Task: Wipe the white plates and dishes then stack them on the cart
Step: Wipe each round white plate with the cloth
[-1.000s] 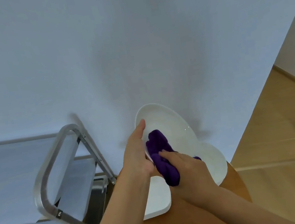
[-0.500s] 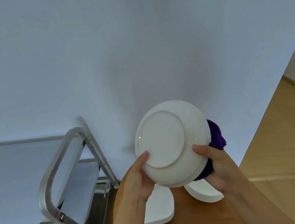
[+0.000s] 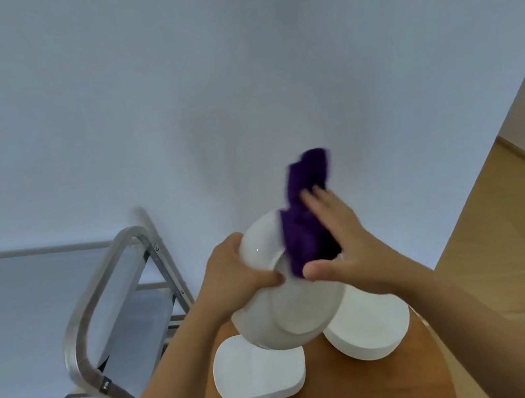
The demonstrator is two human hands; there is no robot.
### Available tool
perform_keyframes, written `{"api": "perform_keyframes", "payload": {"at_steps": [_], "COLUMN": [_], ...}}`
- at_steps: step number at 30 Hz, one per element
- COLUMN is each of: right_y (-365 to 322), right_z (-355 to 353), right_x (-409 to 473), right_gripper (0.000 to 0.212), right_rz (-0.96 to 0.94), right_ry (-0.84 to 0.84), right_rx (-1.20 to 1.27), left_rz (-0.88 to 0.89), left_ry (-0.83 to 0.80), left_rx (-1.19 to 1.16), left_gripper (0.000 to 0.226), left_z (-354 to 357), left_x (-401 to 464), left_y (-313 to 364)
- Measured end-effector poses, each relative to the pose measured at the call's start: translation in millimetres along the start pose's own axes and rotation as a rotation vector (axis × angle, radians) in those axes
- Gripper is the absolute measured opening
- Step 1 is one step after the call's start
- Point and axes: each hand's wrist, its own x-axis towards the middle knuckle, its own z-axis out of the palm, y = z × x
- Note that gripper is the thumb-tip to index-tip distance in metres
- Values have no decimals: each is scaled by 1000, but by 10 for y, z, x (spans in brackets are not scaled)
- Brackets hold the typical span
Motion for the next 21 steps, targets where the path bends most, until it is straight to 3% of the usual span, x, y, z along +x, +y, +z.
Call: {"api": "perform_keyframes", "payload": {"at_steps": [3,8,11,16,21], "right_y": [-42,-49,-67,-49,39], "right_z": [-127,-78,-75,-244,-398], "right_x": [103,69,90,75,16], "right_gripper": [102,109,109,100,93], "right_rz": [12,-169,-232,-232,-34], "right_ry": [-180,-189,-179,-142,43], "right_rx": [-143,-464,-562,-268,185], "left_rz": [57,166,229,275,196], "left_ry": [-120,-283,-301,-133,34], "left_rx": [23,137,184,222,-8], "left_gripper": [52,58,60,53,62], "left_z": [-61,-125,-110,-131,-254], "left_x": [-27,-89,-144,-253,-330], "left_y": [91,151,172,212,300]}}
